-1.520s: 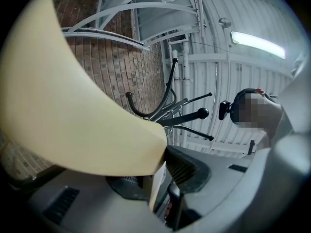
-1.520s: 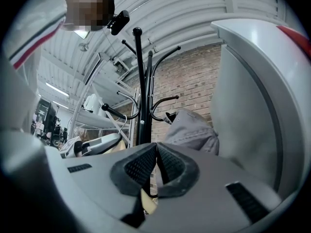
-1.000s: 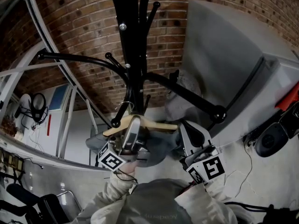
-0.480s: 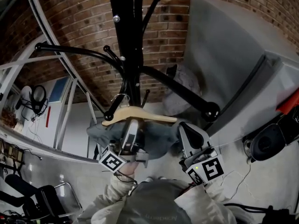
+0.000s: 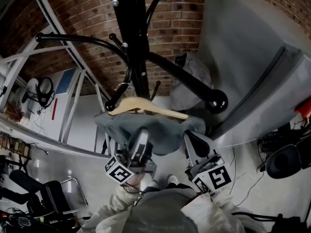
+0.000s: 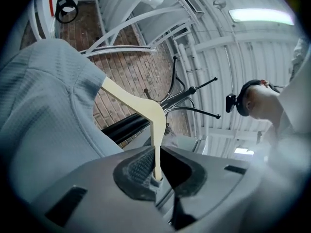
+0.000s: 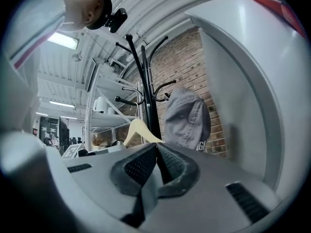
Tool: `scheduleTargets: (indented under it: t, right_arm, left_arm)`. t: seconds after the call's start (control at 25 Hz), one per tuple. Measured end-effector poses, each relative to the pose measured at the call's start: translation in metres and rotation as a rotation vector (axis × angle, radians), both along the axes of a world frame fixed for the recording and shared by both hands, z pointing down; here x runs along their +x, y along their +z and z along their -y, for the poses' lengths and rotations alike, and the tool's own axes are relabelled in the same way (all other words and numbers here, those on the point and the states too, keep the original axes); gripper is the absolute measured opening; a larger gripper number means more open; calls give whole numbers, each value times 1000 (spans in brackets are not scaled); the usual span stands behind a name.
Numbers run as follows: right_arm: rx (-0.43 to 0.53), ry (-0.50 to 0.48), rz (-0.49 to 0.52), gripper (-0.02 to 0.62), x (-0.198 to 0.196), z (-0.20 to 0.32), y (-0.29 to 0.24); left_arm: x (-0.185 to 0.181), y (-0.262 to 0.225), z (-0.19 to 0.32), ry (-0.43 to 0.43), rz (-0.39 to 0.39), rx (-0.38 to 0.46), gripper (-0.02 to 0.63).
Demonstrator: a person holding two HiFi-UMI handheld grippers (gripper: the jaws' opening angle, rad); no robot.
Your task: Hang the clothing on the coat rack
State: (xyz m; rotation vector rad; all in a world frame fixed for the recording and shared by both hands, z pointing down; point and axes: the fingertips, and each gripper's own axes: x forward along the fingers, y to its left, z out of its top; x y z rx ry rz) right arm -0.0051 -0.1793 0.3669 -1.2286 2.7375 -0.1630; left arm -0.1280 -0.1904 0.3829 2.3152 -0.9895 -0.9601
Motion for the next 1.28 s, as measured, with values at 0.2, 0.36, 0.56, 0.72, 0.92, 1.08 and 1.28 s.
scheduleTargets:
  t: [0.2,0.36,0.56,0.72,0.92,1.08,1.28]
  right_arm:
    - [-2,22,10,25,-7,-23,3]
    - [4,58,20,25,-22,-48,1]
    - [5,72,15,25,-57,-98,1]
    - [12,107,-2,25,-76,-133,3]
    - [16,133,-11,25,-104,-177,5]
    - [1,150,-29,25,-121,-208,6]
    - [-20,166,-69,25,-135,-237,19]
  left_arm:
    - [-2,9,-26,23,63,-21,20]
    - [-13,10,-56,57,122,-16,20]
    - [-37,7,-102,53,253,29,14]
    - [-53,9,-138,49,333,69,9]
    - [-79,11,-181,45,397,89,9]
    - [-95,12,-210,5,498,91,9]
    - [-106,15,-242,-11,563,100,9]
